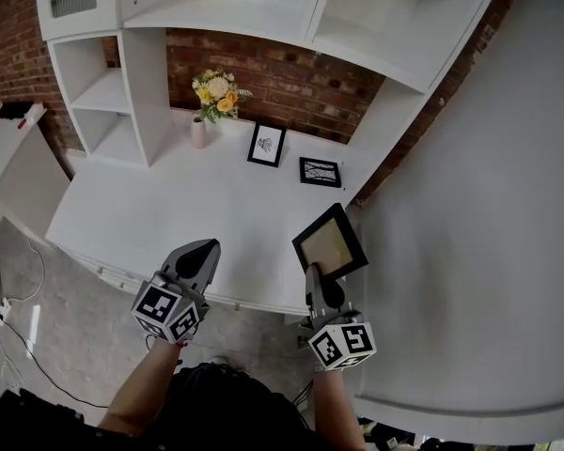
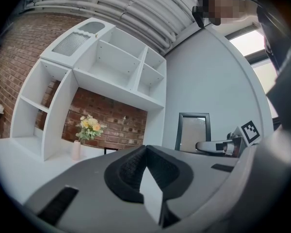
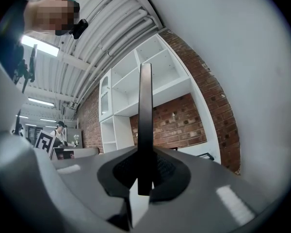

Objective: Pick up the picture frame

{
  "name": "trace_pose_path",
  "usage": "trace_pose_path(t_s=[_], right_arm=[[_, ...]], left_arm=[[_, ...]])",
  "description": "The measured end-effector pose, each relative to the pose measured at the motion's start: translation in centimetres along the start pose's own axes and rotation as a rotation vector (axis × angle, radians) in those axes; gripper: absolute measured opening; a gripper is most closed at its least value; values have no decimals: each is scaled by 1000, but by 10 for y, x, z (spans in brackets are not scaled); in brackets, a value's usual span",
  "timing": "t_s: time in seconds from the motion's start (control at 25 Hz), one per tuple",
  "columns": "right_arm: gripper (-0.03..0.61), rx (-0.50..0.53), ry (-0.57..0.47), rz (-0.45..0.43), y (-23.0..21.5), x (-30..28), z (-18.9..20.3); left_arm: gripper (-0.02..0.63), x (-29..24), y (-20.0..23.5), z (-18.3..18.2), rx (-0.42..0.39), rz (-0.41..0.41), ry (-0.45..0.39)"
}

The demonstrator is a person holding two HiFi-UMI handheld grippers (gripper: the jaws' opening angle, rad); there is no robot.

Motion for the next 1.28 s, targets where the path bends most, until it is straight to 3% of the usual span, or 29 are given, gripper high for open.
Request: trace_pose_path(t_s=[1.28], right_arm=[[25, -30, 38, 4, 13, 10, 18]], left_arm=[[5, 22, 4, 9, 35, -17, 72]])
Point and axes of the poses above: the fingertips, and each gripper's own axes: x backward along the fingers, y to its left, z out of its underside, the point moved 5 cm from there along x, backward along the fingers, and after that the axes turned 2 degrees about x, right-handed, at the moved point
